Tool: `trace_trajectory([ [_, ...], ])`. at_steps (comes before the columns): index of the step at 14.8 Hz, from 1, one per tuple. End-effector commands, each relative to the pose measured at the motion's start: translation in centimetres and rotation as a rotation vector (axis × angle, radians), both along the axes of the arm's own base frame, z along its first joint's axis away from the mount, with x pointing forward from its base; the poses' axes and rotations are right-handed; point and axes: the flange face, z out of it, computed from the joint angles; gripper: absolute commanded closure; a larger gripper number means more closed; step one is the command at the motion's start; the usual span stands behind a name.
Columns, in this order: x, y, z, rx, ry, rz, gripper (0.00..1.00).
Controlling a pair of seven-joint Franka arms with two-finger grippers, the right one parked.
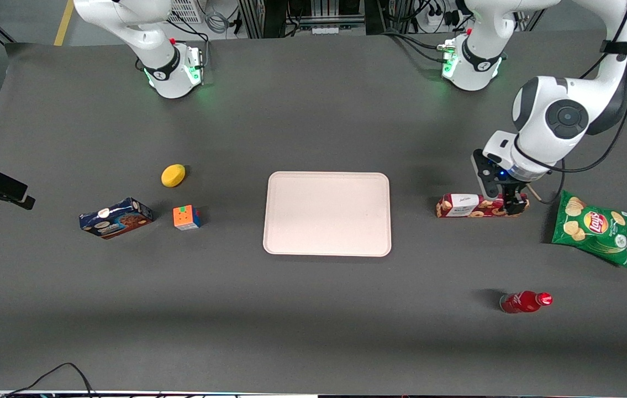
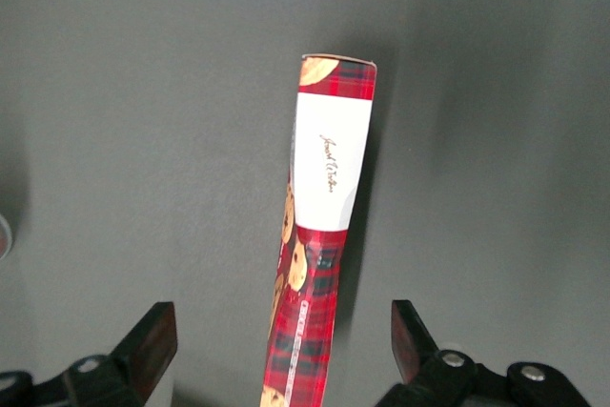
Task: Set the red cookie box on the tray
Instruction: 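Close the left gripper on the cookie box's end and lift it upright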
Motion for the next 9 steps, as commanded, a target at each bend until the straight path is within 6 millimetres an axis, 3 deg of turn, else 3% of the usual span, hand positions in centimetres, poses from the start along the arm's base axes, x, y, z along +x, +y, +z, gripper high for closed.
trace_trajectory([
  [1,-0.3,0.9,-2.6,-0.014,-0.025,-0.052,0.0],
  [9,-1.4,1.8,-7.4,-0.041,-0.029,-0.06,0.0],
])
